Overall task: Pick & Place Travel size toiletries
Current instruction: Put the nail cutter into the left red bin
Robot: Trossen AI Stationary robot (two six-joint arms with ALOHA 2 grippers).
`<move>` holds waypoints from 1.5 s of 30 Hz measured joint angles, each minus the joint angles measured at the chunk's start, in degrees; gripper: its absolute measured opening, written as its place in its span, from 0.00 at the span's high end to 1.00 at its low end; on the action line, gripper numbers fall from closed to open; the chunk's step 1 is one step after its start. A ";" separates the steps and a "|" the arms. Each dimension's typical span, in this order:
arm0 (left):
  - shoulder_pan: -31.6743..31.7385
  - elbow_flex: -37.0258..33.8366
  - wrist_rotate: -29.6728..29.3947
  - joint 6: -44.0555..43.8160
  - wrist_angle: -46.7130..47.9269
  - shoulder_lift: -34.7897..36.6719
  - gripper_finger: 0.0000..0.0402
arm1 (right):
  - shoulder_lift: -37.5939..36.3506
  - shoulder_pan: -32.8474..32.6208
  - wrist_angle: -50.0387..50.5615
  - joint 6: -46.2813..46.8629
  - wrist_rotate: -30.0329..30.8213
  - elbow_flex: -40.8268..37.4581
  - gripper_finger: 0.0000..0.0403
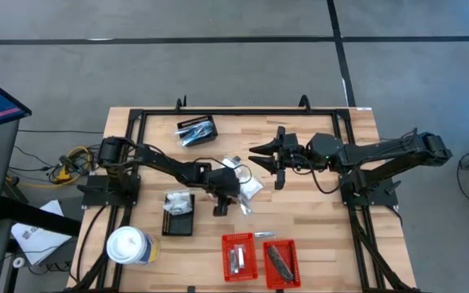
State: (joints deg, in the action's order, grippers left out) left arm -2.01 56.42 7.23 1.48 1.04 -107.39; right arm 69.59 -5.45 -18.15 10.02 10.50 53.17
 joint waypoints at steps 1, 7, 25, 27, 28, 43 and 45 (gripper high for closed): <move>-0.42 0.00 -0.54 0.87 -0.22 0.00 0.71 | 0.02 0.01 0.00 0.00 0.00 0.00 0.72; -3.25 -0.02 -4.65 8.51 -3.06 0.00 0.71 | 0.02 0.00 -0.02 -0.02 0.00 0.00 0.72; -4.20 1.45 -5.41 19.72 -18.56 -10.91 0.69 | 0.04 0.01 -0.44 0.00 0.00 0.00 0.72; -3.97 2.36 -5.42 19.35 -18.97 -12.63 0.68 | 0.04 0.00 -0.41 0.00 0.00 0.00 0.72; -3.95 2.60 -5.42 19.20 -19.06 -12.94 0.67 | 0.04 0.02 -0.35 -0.01 0.00 0.00 0.72; -8.16 2.21 -8.47 19.06 -16.76 -6.36 0.63 | 0.04 0.02 -0.04 0.00 0.00 -0.02 0.72; -8.08 2.11 -8.73 19.06 -16.43 -6.45 0.63 | 0.04 0.01 -0.35 0.03 0.00 -0.02 0.72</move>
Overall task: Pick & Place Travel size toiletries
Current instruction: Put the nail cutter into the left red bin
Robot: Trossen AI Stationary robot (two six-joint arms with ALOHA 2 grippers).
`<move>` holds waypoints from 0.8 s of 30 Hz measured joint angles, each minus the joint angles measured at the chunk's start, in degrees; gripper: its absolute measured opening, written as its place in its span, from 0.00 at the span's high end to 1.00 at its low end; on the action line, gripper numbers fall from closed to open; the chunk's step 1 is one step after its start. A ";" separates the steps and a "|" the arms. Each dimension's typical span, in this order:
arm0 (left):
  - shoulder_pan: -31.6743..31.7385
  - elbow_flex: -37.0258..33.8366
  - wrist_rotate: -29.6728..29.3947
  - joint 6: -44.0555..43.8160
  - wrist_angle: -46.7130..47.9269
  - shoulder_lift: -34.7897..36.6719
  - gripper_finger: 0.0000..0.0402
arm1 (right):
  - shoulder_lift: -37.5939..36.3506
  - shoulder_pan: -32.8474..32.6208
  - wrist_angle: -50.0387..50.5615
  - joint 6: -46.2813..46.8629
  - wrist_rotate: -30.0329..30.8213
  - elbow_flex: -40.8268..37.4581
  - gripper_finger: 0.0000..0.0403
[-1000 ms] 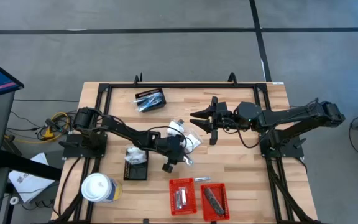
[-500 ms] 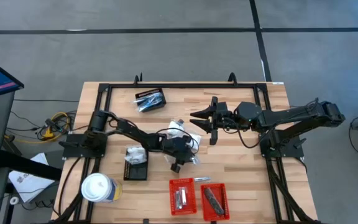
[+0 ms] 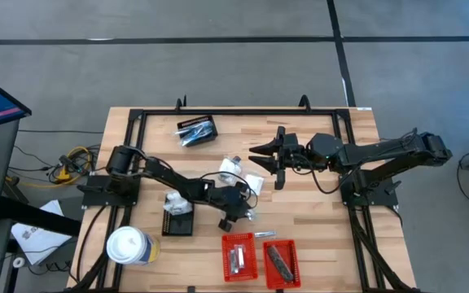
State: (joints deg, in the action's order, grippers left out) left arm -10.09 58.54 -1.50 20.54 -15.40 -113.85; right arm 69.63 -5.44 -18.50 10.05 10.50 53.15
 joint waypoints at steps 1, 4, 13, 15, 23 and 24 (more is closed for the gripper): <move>0.04 -0.01 -0.08 0.01 -0.05 -0.01 0.63 | 0.00 -0.05 -0.02 0.01 0.00 0.00 0.72; 0.53 0.03 -0.21 0.04 -0.66 0.01 0.63 | 0.00 -0.16 -0.03 0.03 0.00 0.00 0.72; 5.10 -1.56 8.28 -3.08 -1.27 -1.59 0.62 | 0.00 -0.05 -0.15 0.01 0.00 0.00 0.72; 5.85 -1.81 9.12 -3.87 -1.54 -1.91 0.63 | 0.00 -0.05 -0.18 0.03 0.00 0.00 0.72; 6.19 -1.93 9.53 -4.41 -0.61 -1.92 0.67 | 0.00 -0.05 -0.02 0.01 0.00 0.00 0.72; 6.12 -1.92 9.51 -4.51 -0.59 -1.92 0.69 | 0.00 -0.05 -0.01 0.03 0.00 0.00 0.72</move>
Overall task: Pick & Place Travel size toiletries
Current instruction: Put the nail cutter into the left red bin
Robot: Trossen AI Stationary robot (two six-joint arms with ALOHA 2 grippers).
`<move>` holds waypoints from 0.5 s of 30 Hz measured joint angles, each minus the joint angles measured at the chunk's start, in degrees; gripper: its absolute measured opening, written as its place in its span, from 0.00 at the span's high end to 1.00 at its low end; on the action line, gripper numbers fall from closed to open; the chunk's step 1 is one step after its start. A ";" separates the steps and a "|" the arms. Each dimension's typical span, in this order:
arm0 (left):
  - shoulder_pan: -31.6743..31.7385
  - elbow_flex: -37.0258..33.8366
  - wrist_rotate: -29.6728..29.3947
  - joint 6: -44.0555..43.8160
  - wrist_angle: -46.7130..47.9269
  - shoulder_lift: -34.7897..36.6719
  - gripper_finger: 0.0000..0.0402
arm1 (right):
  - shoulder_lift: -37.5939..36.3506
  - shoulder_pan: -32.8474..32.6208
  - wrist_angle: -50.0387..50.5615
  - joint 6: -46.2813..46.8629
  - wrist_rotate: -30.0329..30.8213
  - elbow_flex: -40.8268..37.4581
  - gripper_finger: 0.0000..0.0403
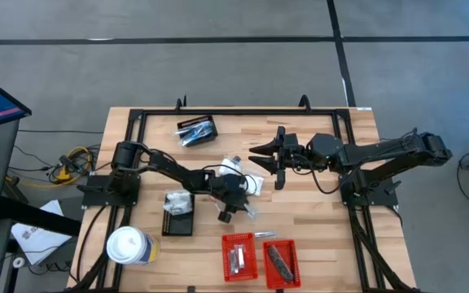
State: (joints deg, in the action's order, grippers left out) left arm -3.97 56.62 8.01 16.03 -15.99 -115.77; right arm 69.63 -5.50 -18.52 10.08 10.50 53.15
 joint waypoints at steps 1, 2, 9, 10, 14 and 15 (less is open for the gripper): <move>0.00 -0.02 0.00 -0.02 0.11 0.00 0.72 | 0.00 0.00 0.02 -0.02 0.00 0.00 0.72; 0.00 -0.02 0.00 -0.02 0.22 0.00 0.75 | 0.00 0.00 0.04 -0.02 0.00 0.00 0.72; -0.03 -0.11 -1.77 -0.08 1.26 0.64 0.88 | 0.00 -0.02 0.06 0.00 0.00 0.00 0.72; -0.13 -0.17 -3.81 -0.28 1.87 1.13 0.88 | 0.00 -0.07 0.06 -0.02 -0.01 0.00 0.72; -0.83 -0.41 -12.29 -0.14 6.06 4.89 0.88 | 0.00 -0.09 0.10 -0.02 -0.02 0.00 0.72; -1.15 -0.41 -13.89 0.00 6.84 6.17 0.88 | 0.00 -0.09 0.16 0.00 -0.02 0.00 0.72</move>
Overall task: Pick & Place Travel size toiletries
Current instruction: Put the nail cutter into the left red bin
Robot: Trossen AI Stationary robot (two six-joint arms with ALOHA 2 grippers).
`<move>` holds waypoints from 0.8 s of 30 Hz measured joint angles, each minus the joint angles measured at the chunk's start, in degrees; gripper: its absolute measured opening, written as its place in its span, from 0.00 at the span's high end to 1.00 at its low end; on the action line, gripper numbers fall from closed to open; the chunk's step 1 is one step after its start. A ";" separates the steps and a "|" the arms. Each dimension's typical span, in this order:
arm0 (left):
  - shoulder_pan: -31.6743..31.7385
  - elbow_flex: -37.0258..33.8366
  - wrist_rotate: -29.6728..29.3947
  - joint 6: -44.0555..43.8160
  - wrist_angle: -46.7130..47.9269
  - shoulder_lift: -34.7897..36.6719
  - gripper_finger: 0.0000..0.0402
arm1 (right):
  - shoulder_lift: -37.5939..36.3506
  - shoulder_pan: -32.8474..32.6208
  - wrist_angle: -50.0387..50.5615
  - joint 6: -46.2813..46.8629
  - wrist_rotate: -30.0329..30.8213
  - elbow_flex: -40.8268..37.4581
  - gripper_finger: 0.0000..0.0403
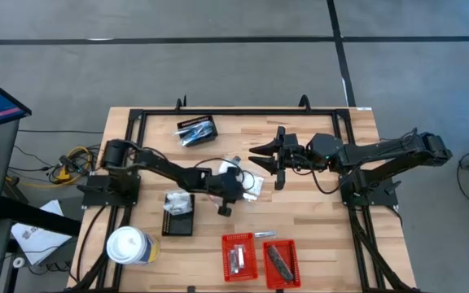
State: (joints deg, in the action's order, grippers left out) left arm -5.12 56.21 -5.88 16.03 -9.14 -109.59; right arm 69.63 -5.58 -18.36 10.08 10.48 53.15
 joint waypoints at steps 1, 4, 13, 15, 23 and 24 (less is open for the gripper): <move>-0.40 0.06 -1.10 -0.02 0.17 1.20 0.88 | 0.00 0.00 0.07 -0.02 0.01 0.00 0.72; -2.24 0.11 -1.59 0.02 2.70 5.10 0.88 | 0.00 0.00 0.19 -0.01 0.00 0.00 0.72; -10.06 0.17 15.51 2.96 7.78 14.87 0.88 | 0.00 -0.02 0.15 0.01 0.00 0.00 0.72; -12.29 0.19 19.34 6.12 7.25 15.49 0.88 | 0.00 -0.02 -0.08 0.01 0.02 0.00 0.72; -18.20 0.27 19.95 17.79 -4.63 10.51 0.88 | 0.00 -0.02 -0.25 0.01 0.00 0.00 0.72; -18.37 0.28 20.32 18.44 -6.73 9.27 0.88 | 0.00 -0.02 -0.25 0.01 0.00 0.00 0.72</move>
State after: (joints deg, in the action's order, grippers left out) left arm -23.49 56.49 14.44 34.48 -15.87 -100.32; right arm 69.63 -5.61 -18.61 10.09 10.48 53.15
